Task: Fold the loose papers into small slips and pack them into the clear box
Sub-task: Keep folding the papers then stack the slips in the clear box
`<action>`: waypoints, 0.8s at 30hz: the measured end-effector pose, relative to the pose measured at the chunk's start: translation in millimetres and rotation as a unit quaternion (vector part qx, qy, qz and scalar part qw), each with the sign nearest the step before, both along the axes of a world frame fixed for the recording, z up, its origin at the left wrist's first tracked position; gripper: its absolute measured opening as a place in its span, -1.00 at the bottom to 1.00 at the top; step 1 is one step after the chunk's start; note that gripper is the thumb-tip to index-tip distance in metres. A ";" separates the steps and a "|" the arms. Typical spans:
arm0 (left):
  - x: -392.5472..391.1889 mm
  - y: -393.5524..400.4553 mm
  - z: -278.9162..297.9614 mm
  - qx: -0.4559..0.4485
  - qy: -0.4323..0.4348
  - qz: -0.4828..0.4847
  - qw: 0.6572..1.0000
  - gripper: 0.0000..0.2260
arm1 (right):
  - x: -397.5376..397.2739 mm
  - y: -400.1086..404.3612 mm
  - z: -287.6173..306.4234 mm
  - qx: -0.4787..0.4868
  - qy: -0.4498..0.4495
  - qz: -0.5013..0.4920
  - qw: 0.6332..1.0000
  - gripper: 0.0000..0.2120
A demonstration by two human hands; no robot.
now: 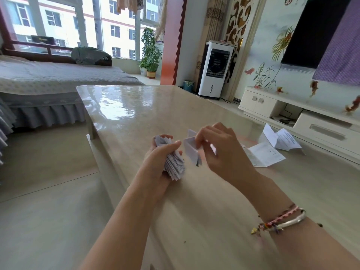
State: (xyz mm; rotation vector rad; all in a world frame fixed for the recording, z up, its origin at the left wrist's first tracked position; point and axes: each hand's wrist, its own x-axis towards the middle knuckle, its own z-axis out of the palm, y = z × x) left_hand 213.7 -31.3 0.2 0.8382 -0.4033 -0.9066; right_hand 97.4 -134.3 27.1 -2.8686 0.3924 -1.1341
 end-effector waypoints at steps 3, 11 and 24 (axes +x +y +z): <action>-4.4 1.3 0.1 -0.046 0.007 -0.021 0.999 -0.87 | 5.3 3.9 -0.7 -0.062 0.022 0.004 0.998 -0.83; -9.2 3.0 0.9 -0.092 0.005 -0.029 0.995 -0.81 | 9.3 14.0 1.3 -0.128 0.068 -0.007 0.989 -0.88; 21.2 -1.2 -0.5 -0.029 0.077 0.082 0.993 -0.88 | 33.4 -12.3 3.3 0.269 -0.021 -0.136 0.953 -0.87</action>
